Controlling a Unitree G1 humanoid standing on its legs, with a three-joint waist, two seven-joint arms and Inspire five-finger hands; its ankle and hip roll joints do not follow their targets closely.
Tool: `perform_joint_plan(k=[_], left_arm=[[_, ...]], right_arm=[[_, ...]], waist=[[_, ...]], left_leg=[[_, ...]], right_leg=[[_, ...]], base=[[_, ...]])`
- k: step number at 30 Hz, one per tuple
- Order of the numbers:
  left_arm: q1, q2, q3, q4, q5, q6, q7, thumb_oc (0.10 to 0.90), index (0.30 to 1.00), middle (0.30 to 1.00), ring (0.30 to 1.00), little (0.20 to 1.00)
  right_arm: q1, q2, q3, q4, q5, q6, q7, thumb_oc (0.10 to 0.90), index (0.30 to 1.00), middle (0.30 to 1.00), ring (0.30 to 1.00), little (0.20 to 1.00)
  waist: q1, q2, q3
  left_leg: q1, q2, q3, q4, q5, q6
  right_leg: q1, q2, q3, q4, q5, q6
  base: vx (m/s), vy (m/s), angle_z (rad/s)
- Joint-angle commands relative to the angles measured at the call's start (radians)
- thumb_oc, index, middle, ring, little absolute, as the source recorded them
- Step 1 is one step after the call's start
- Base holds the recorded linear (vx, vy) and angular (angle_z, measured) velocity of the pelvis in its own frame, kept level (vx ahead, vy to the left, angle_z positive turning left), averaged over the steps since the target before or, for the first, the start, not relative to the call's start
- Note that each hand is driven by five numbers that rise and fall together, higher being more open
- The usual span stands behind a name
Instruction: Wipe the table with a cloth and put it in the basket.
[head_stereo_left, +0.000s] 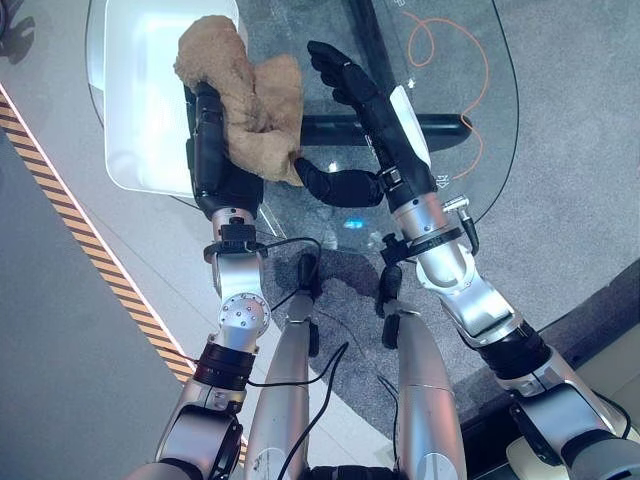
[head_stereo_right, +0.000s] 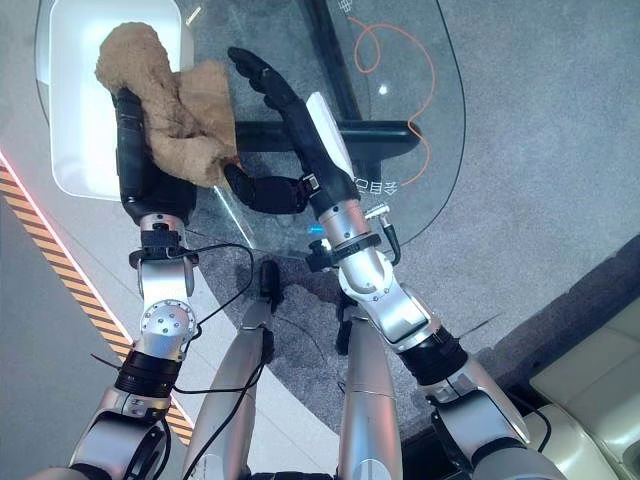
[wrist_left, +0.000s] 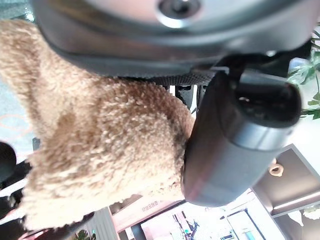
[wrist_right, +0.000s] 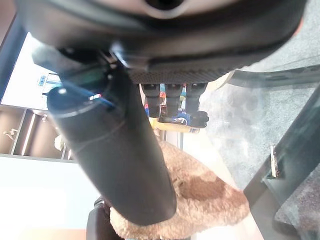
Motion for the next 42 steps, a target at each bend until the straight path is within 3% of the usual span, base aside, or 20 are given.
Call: perform_joint_plan(k=[1, 7, 14, 26, 34, 42], left_arm=[[-0.121, 0.016, 0.056, -0.186, 0.121, -0.117, -0.043, 0.1, 0.3, 0.3, 0.3, 0.2], [-0.122, 0.03, 0.074, -0.176, 0.189, -0.155, -0.003, 0.1, 0.3, 0.3, 0.3, 0.2], [-0.121, 0.071, 0.113, -0.157, 0.268, -0.192, 0.029, 0.1, 0.3, 0.3, 0.3, 0.2], [-0.122, 0.106, 0.167, -0.102, 0.25, -0.24, 0.042, 0.1, 0.3, 0.3, 0.3, 0.2], [-0.153, 0.158, 0.211, 0.026, 0.268, -0.306, 0.1, 0.1, 0.3, 0.3, 0.3, 0.2], [-0.216, 0.209, 0.228, 0.173, 0.241, -0.353, 0.133, 0.1, 0.3, 0.3, 0.3, 0.2]], right_arm=[[-0.115, 0.055, -0.055, -0.179, -0.05, -0.13, -0.029, 0.8, 0.9, 0.9, 0.9, 0.9], [-0.109, 0.052, -0.07, -0.16, -0.093, -0.121, -0.094, 0.8, 0.9, 0.9, 0.9, 0.9], [-0.066, 0.013, -0.13, -0.058, -0.116, -0.118, -0.25, 0.8, 0.9, 0.9, 0.9, 0.9], [0.006, 0.002, -0.221, 0.119, -0.119, -0.149, -0.449, 0.8, 0.9, 0.9, 0.9, 0.9], [0.017, -0.038, -0.281, 0.3, 0.003, -0.164, -0.578, 0.8, 0.9, 0.9, 0.9, 0.9], [0.013, -0.058, -0.303, 0.555, 0.145, -0.235, -0.671, 0.8, 0.9, 0.9, 0.9, 0.9]], waist=[[0.016, -0.002, -0.029], [0.016, -0.002, -0.029], [0.009, 0.002, -0.029], [-0.005, 0.008, -0.029], [-0.012, 0.013, -0.029], [-0.018, 0.018, -0.029]], left_leg=[[0.038, -0.07, 0.071, 0.062, -0.121, 0.037], [0.04, -0.069, 0.072, 0.064, -0.123, 0.035], [0.038, -0.065, 0.076, 0.066, -0.126, 0.035], [0.049, -0.061, 0.078, 0.062, -0.133, 0.035], [0.049, -0.054, 0.079, 0.062, -0.138, 0.031], [0.043, -0.047, 0.081, 0.061, -0.142, 0.029]], right_leg=[[0.054, 0.073, -0.034, -0.085, -0.008, 0.014], [0.055, 0.072, -0.031, -0.085, -0.009, 0.014], [0.051, 0.071, -0.025, -0.081, -0.01, 0.013], [0.054, 0.072, -0.013, -0.078, -0.015, 0.013], [0.053, 0.075, -0.004, -0.073, -0.022, 0.012], [0.048, 0.08, 0.006, -0.078, -0.025, 0.009]], base=[[0.0, 0.0, 0.0], [0.0, 0.0, 0.0], [0.0, 0.0, 0.0], [0.0, 0.01, -0.02], [0.0, 0.009, -0.02], [0.0, 0.004, 0.0]])
